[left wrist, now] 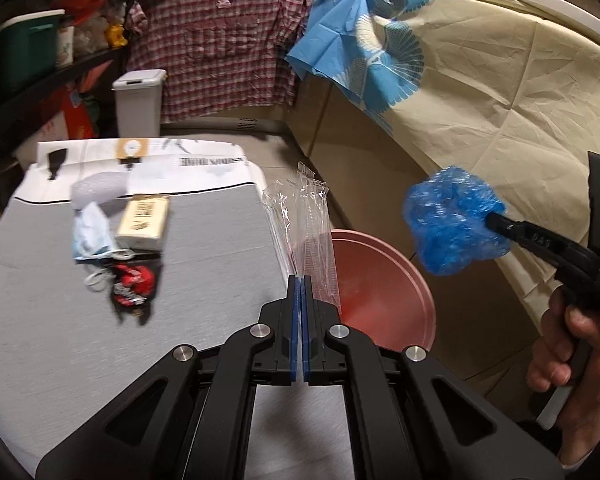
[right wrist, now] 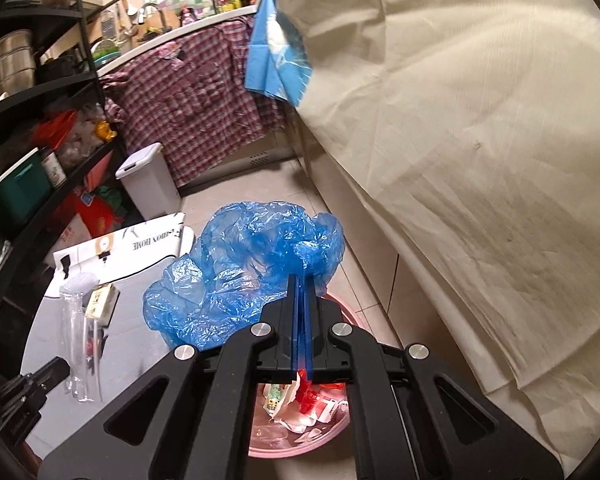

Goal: Collect trash
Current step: 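Carry the blue bag in the right tool and tubes in the left tool over the bin, then open the left tool and the right tool to drop tubes and bag into the bin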

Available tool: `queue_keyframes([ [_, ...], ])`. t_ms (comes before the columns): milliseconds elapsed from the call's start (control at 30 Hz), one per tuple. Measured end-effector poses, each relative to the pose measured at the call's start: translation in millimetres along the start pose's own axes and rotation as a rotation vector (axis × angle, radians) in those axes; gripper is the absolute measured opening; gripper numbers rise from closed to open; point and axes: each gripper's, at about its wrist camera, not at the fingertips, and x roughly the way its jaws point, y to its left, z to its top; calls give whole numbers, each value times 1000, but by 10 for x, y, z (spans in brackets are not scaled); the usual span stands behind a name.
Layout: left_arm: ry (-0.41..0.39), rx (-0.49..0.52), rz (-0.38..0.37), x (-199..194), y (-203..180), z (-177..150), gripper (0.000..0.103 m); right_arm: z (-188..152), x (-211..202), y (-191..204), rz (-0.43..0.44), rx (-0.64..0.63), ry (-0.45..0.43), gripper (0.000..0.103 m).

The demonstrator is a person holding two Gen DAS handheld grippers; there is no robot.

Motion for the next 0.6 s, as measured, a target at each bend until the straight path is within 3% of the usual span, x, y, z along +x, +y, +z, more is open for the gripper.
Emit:
queue_keyframes([
  [267, 57, -23, -45, 433, -220, 28, 1, 39, 222, 19, -16, 12, 20, 3],
  [500, 152, -58, -72, 843, -272, -35, 2, 56, 385, 29, -23, 18, 43, 4],
  [600, 168, -76, -73, 917, -253, -56, 14, 40, 447, 26, -40, 21, 56, 9],
])
